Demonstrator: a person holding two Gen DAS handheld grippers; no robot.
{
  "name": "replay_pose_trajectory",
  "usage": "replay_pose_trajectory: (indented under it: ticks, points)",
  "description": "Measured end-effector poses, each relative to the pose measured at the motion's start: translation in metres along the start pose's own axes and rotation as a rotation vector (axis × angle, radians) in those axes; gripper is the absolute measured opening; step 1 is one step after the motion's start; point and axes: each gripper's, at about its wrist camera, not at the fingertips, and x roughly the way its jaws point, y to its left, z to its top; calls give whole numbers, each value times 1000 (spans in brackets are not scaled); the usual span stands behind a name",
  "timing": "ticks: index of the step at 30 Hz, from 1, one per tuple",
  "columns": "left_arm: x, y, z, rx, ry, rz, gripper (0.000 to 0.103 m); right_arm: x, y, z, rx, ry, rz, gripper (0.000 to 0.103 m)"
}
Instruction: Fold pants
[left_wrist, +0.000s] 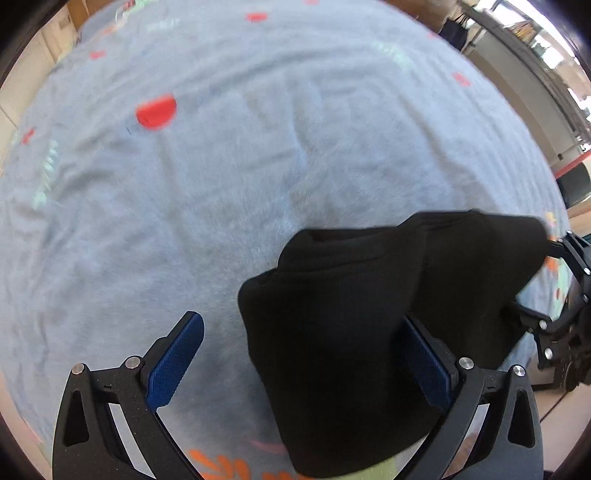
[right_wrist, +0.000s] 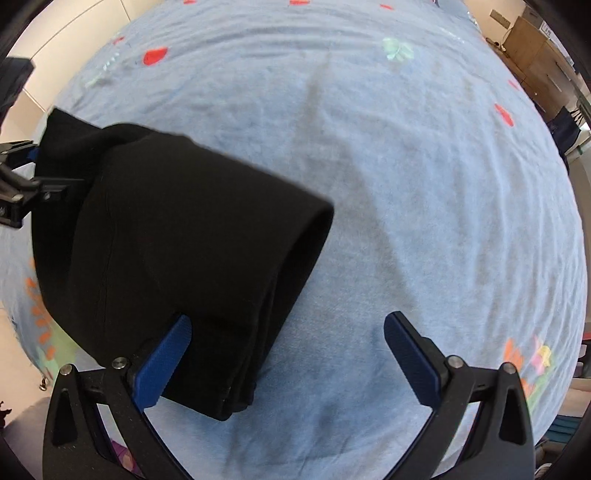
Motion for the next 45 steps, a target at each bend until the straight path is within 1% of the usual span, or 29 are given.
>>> replay_pose_trajectory:
  ticks: [3,4,6,7,9,12,14,16,18,20,22,24,27,30,32,35,38,41,42,45]
  points:
    - [-33,7,-3,-20,-64,-11,102,-19,-3,5,35,-47,13,103]
    - [-40,8,-4,-25,-78,-1,102,-24,-3,7,43,-60,13,103]
    - [-48,11,-5,-32,-101,42,102,-31,-2,13,53,-85,6,103]
    - [-47,13,-2,-36,-102,55,102,-32,-1,16,55,-92,3,103]
    - [-37,17,0,-48,-76,77,102,-28,-1,27,56,-89,-11,103]
    - [-15,27,9,-58,-48,114,102,-16,5,36,58,-65,-45,103]
    - [-6,34,10,-81,-38,115,102,-2,5,35,62,-42,-61,103]
    - [1,40,12,-97,-34,109,102,9,8,34,53,-14,-77,103]
    - [10,47,13,-110,-28,90,102,18,3,31,47,-12,-72,103]
    - [18,57,11,-141,-18,59,102,22,1,31,39,-13,-66,103]
    - [26,70,7,-196,-10,12,102,26,3,33,11,-19,-71,103]
    - [31,78,4,-235,2,-18,102,30,6,33,-11,-22,-72,103]
    - [24,78,4,-234,-7,-29,102,24,3,35,9,-24,-37,103]
    - [-2,70,4,-197,-38,-25,102,7,-5,29,15,-81,25,103]
    - [-17,65,-1,-181,-54,-53,102,-2,-11,22,44,-104,70,103]
    - [-31,54,-18,-169,-53,-104,102,-6,-20,12,115,-110,131,103]
    - [-26,39,-37,-151,-21,-132,102,0,-19,1,157,-90,179,103]
    - [-7,28,-53,-160,46,-152,102,15,-14,-3,175,-44,220,103]
    - [0,26,-56,-167,69,-157,102,19,-10,-4,175,-31,228,103]
    - [16,22,-61,-171,106,-174,102,30,0,-7,169,-6,274,103]
